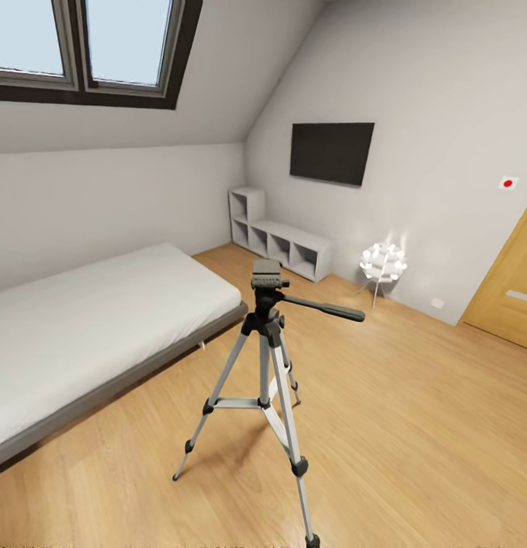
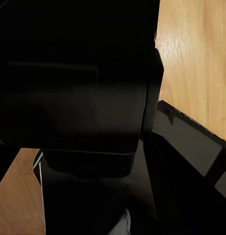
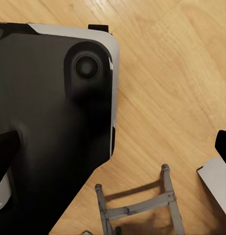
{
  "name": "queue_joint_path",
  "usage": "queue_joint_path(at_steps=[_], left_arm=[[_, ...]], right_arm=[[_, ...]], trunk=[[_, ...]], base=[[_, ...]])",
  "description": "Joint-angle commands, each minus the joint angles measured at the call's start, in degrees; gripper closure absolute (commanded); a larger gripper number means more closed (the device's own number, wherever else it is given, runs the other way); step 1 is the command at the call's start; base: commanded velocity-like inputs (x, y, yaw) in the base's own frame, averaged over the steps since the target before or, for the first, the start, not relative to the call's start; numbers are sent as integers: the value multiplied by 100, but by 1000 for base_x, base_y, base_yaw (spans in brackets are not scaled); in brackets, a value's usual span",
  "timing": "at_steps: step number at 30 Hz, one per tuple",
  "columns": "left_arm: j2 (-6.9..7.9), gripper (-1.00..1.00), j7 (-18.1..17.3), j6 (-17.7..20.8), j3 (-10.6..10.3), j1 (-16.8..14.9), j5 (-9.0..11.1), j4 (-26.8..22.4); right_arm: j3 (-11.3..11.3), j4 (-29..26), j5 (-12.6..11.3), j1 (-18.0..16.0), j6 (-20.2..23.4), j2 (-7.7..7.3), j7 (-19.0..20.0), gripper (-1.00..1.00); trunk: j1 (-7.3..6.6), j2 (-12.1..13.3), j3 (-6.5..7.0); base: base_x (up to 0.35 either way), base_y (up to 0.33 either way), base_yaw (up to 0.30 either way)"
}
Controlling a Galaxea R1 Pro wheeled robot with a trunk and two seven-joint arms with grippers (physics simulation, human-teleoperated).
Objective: Attach the digital camera to the camera tripod in the bedroom.
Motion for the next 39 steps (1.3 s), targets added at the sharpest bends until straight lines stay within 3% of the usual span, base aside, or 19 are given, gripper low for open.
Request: queue_joint_path(at_steps=[1,39], left_arm=[[2,100,-6,-15,-40,-5,28,4],[2,100,-6,-15,-39,-5,28,4]], right_arm=[[-50,12,53,-7,-24,-1,12,-100],[-52,12,45,-7,-24,-3,12,-100]], trunk=[[3,-11,-20],[3,-11,-339]], base=[[0,0,0],[0,0,0]])
